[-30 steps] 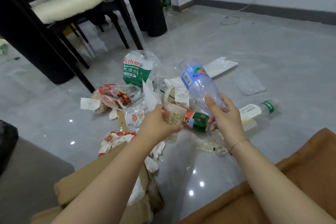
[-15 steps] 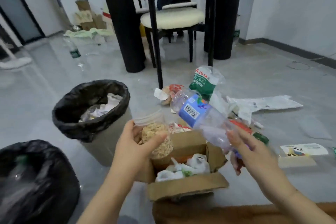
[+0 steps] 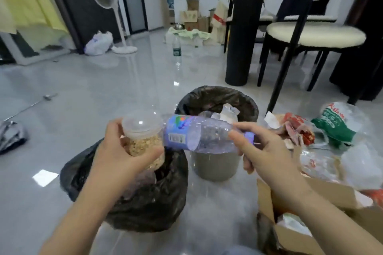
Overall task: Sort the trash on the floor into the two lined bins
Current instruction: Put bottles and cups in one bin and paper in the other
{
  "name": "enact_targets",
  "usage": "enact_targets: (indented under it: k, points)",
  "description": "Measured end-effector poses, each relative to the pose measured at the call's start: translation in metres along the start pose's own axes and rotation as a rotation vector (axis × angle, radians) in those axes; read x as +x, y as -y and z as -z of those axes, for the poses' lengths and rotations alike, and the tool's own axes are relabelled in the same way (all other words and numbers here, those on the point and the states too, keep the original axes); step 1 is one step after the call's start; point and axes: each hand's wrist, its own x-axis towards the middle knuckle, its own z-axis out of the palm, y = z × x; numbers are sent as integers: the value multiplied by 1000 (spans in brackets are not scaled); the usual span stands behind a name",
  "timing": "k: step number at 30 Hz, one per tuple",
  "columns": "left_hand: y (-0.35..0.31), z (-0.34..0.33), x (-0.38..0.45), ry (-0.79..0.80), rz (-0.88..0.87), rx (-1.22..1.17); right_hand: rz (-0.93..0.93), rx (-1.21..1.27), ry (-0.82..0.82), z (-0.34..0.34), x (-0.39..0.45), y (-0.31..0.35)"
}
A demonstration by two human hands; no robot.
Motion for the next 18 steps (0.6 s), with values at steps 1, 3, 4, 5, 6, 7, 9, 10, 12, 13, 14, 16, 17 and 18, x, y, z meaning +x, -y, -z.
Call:
enact_targets:
  k: [1, 3, 4, 5, 6, 7, 9, 10, 12, 13, 14, 16, 17, 18]
  points:
    - [9, 16, 0, -26, 3, 13, 36, -56, 28, -17, 9, 0]
    - [19, 32, -5, -71, -1, 16, 135, -193, 62, -33, 23, 0]
    - [26, 40, -5, -95, 6, 21, 190, -286, 90, -44, 31, 0]
    - [34, 46, -4, -113, 8, 30, 241, -380, 121, -55, 38, 0]
    - [42, 50, 0, -119, 6, 50, 281, -461, 162, -67, 45, 1]
    - [52, 55, 3, -126, 6, 79, 307, -526, 219, -82, 51, 1]
    - [63, 56, 8, -142, -1, 133, 346, -634, 325, -109, 61, 0]
    - [67, 56, 11, -157, -6, 140, 354, -686, 370, -124, 66, -2]
    - [69, 56, 15, -174, -19, 122, 312, -791, 444, -151, 75, -7]
    - [72, 56, 17, -176, -19, 106, 276, -836, 477, -163, 80, -11]
    - [74, 58, 18, -175, -14, 84, 239, -882, 509, -173, 84, -17]
    - [74, 59, 19, -178, -1, 40, 149, -974, 579, -183, 88, -33]
    - [73, 60, 18, -180, 5, 4, 97, -1025, 629, -184, 88, -41]
    - [71, 60, 17, -180, 20, -54, 56, -1066, 686, -184, 86, -50]
